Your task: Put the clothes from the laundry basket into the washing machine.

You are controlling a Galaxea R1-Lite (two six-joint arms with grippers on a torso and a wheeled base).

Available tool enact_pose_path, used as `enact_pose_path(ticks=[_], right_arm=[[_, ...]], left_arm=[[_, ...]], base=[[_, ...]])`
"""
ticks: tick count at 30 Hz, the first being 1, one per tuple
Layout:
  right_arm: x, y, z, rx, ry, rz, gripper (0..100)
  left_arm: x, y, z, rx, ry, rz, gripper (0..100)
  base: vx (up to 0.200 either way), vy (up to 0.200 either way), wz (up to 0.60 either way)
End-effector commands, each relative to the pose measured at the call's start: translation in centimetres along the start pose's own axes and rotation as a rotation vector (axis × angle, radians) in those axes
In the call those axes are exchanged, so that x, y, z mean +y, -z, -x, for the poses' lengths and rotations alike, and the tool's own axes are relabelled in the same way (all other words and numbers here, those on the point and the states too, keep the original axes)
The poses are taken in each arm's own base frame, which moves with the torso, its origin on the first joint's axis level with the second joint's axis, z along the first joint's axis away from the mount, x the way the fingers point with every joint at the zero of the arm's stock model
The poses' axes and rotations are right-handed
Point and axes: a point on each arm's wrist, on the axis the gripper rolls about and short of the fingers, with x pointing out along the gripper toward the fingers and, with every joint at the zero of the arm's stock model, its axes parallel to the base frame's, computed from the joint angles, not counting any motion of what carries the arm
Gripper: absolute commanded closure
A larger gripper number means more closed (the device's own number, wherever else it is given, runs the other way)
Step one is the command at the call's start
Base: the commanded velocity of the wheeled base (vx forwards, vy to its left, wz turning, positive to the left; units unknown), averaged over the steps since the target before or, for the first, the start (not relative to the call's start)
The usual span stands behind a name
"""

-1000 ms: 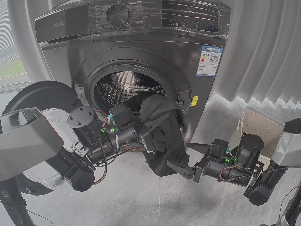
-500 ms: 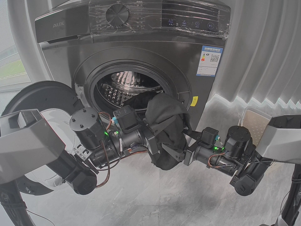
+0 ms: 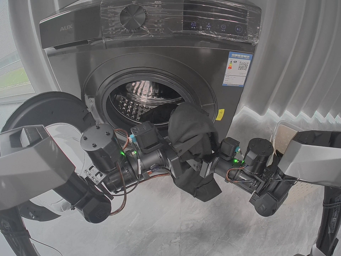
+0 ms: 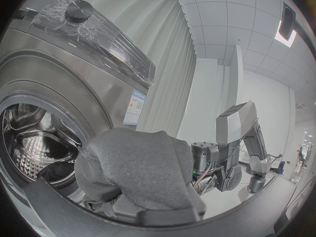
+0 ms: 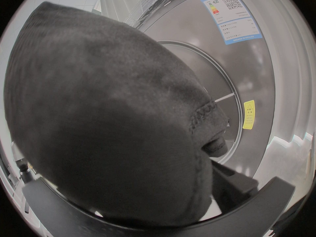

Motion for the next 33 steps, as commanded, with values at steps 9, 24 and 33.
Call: enact_pose_path(ticks=[9,24,33], right_arm=[[0.5,-0.5,0.5,-0.002,-0.012,-0.002,100],[6.3,-3.2,6.9,0.045,-0.155,-0.006,100],[7.0,-3.9,8.5,0.042,-0.176,-0.005,100]], left_arm=[[1.2,-0.4,0.7,-0.005,-0.039,-0.011,100],[4.8,1.7,0.1,0.000,-0.165,-0.004,100],[5.3,2.6,-0.3,0.007,-0.180,0.001,100]], base=[[0.000,0.000,0.00],[0.000,0.000,0.00],[0.000,0.000,0.00]])
